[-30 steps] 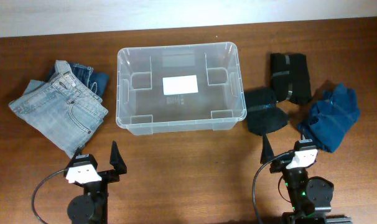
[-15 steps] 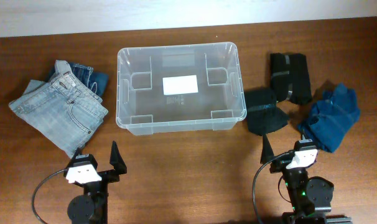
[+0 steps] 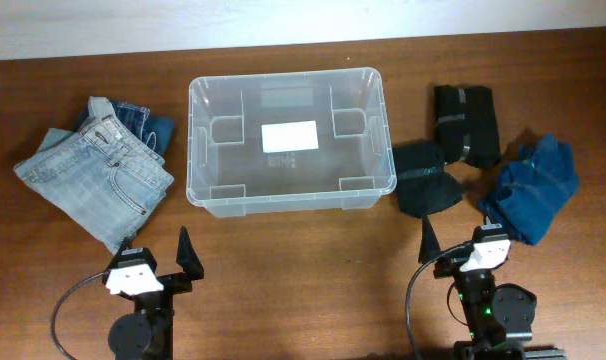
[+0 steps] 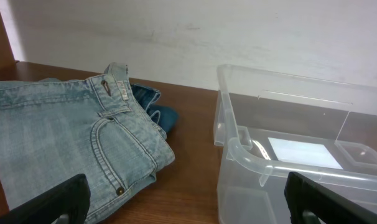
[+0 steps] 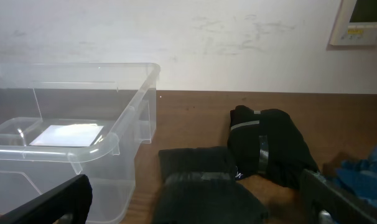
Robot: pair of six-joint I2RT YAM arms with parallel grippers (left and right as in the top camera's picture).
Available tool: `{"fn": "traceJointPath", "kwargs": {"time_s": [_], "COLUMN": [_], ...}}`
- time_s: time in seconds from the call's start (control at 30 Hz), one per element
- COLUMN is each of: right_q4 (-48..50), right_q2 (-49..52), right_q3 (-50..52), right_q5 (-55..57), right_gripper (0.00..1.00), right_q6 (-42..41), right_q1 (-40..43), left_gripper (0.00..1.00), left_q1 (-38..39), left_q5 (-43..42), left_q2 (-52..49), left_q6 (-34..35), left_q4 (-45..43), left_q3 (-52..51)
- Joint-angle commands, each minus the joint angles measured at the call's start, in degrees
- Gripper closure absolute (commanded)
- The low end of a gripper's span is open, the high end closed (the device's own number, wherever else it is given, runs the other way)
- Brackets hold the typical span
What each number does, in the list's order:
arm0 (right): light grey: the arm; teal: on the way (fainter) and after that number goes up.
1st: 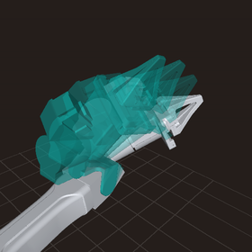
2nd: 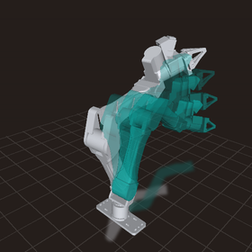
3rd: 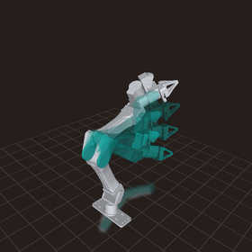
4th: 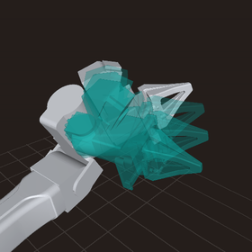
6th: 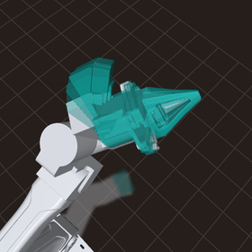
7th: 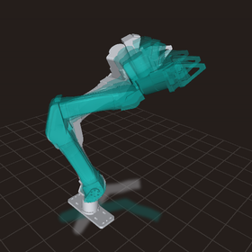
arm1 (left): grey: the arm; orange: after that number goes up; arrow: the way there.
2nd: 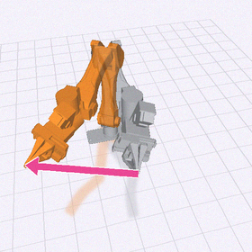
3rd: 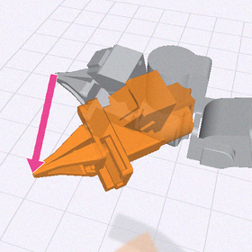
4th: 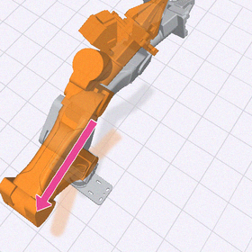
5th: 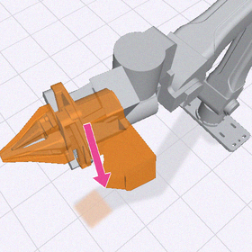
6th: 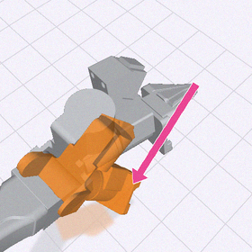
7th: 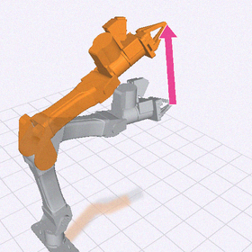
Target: Pack container
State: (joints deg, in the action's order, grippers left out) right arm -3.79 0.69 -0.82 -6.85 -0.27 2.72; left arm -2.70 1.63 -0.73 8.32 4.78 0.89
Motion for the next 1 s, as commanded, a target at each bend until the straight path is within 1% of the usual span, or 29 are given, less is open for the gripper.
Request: {"fn": "traceJointPath", "kwargs": {"time_s": [0.0, 0.1, 0.97], "right_q4": [0.0, 0.0, 0.0], "right_q2": [-0.5, -0.5, -0.5], "right_q3": [0.5, 0.5, 0.5], "right_q5": [0.7, 0.7, 0.7], "right_gripper": [0.02, 0.02, 0.02], "right_q6": [-0.7, -0.7, -0.7], "right_q1": [-0.5, -0.5, -0.5], "left_gripper": [0.0, 0.01, 0.01], "left_q1": [-0.3, -0.3, -0.3], "left_q5": [-0.8, -0.4, -0.4], "left_q2": [0.4, 0.4, 0.4], "left_q6": [-1.1, -1.1, -1.1], "left_q4": [0.0, -0.9, 0.0], "left_q3": [-0.4, -0.4, -0.3]}}
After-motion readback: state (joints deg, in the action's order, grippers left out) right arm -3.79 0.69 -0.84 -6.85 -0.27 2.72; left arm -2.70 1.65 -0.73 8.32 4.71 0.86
